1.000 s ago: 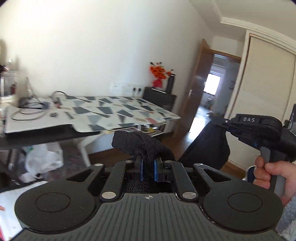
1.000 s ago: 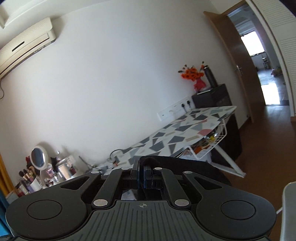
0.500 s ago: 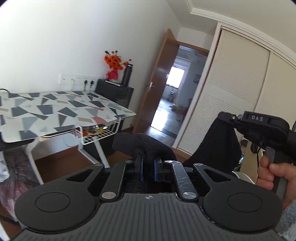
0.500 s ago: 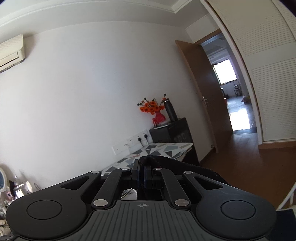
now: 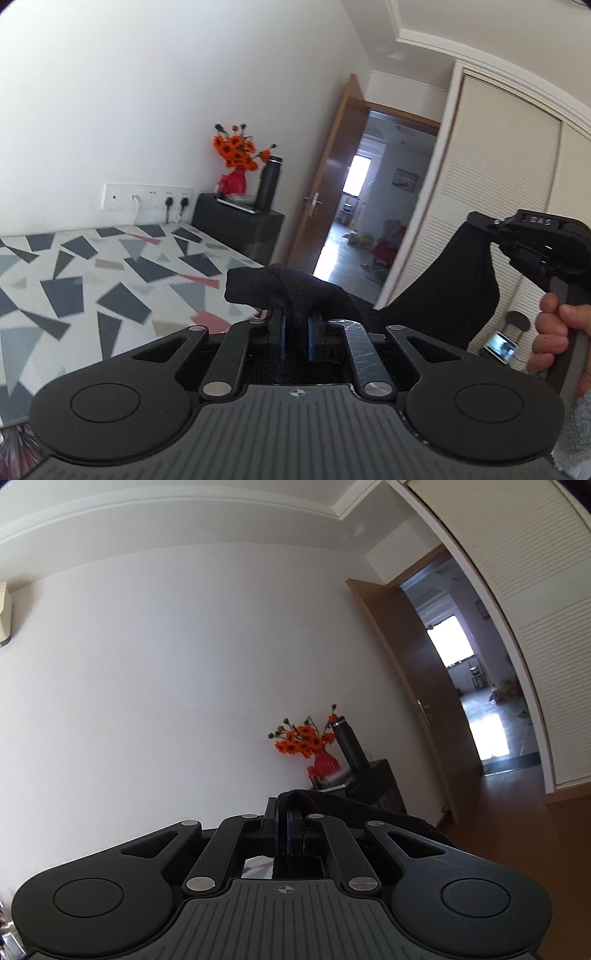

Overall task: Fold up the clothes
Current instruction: 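Lift the black shirt with both grippers and carry it toward the patterned bed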

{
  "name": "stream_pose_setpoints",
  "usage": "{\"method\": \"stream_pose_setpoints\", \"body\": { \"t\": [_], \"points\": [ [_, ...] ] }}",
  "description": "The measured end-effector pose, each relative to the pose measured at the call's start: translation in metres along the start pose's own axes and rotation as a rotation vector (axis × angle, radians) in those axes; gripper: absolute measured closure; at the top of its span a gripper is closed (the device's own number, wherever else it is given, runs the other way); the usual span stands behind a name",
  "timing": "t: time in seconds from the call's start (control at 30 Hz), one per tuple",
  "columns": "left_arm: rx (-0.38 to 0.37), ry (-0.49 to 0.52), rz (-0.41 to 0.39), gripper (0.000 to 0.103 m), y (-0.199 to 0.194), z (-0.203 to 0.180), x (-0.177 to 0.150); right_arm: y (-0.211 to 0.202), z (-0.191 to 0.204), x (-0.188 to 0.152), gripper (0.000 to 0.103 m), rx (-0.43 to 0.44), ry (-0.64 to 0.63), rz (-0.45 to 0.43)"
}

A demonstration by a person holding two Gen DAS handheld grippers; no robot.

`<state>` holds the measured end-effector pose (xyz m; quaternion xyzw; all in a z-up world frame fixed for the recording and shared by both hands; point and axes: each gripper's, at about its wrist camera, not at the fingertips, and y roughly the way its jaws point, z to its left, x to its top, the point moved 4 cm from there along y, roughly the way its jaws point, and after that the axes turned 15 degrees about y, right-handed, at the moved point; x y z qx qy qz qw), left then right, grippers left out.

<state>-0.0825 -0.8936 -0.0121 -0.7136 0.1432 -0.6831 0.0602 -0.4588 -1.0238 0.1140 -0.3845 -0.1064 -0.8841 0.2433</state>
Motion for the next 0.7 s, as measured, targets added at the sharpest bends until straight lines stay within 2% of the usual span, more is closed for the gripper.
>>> {"method": "stream_pose_setpoints", "body": {
  "t": [0.2,0.33,0.47,0.6,0.7],
  "points": [
    [0.098,0.0,-0.013,0.092,0.032,0.04,0.026,0.104,-0.006,0.008,0.1,0.071,0.025,0.037],
    [0.194,-0.037,-0.024,0.092,0.058,0.062,0.038,0.18,-0.014,0.012,0.1,0.133,0.042,0.084],
    [0.326,-0.088,-0.045,0.092,0.092,0.082,0.055,0.263,-0.022,0.01,0.1,0.223,0.026,0.165],
    [0.42,-0.114,-0.103,0.092,0.113,0.093,0.084,0.346,0.003,0.024,0.1,0.351,-0.031,0.214],
    [0.509,-0.117,-0.14,0.092,0.117,0.101,0.106,0.399,0.038,0.033,0.1,0.458,-0.047,0.264]
  ]
}}
